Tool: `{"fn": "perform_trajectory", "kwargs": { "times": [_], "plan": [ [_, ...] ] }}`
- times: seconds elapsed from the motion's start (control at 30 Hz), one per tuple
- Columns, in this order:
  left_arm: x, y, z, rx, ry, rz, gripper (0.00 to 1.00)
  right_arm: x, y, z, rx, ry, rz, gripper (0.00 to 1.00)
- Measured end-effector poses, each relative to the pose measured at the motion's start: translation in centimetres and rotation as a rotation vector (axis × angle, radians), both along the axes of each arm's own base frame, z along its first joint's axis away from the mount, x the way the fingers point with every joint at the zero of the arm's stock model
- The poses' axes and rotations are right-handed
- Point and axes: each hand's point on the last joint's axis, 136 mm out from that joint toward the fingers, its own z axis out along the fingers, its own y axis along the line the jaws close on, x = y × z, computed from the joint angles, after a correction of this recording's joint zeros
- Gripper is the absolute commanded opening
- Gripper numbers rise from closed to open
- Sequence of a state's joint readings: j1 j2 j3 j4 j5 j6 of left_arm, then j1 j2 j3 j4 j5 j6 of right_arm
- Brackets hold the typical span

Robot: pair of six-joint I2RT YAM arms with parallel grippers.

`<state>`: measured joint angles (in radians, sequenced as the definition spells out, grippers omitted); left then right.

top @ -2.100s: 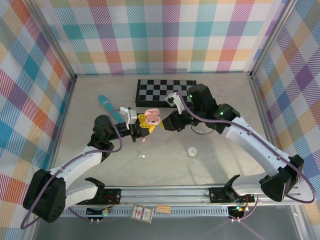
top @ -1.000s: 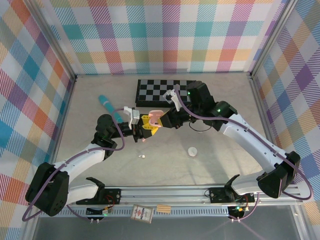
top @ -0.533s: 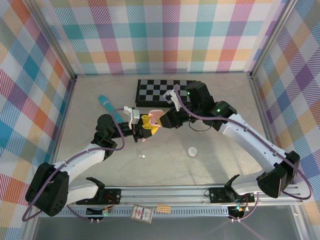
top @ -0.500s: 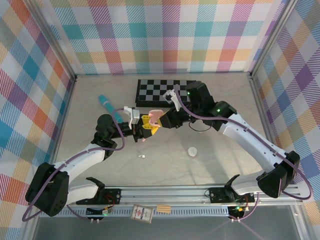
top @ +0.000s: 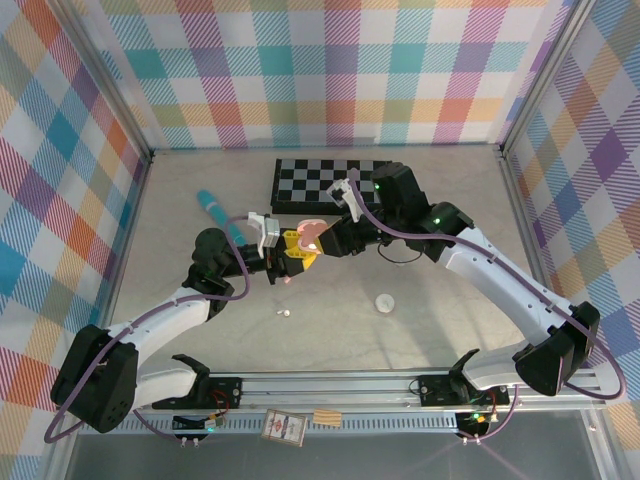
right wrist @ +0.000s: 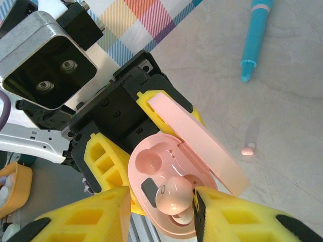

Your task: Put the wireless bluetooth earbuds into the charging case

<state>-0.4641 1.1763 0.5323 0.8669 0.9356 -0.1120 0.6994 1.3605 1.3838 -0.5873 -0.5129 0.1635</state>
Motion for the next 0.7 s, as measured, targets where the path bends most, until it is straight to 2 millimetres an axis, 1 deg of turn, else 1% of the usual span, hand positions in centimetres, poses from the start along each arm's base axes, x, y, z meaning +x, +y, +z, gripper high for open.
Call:
{"fn": "perform_trajectory", "kwargs": {
  "times": [0.3, 0.47, 0.7],
  "plan": [
    [0.0, 0.0, 0.0, -0.001, 0.0, 0.002, 0.32, 0.2, -0.2, 0.1, -0.007, -0.006, -0.023, 0.42],
    [0.0, 0.0, 0.2, -0.003, -0.006, 0.002, 0.32, 0.4, -0.6, 0.2, -0.016, -0.013, -0.045, 0.46],
    [-0.3, 0.0, 0.5, -0.011, -0.027, -0.01, 0.32, 0.7, -1.1, 0.7, -0.014, -0.032, -0.074, 0.46]
  ]
}}
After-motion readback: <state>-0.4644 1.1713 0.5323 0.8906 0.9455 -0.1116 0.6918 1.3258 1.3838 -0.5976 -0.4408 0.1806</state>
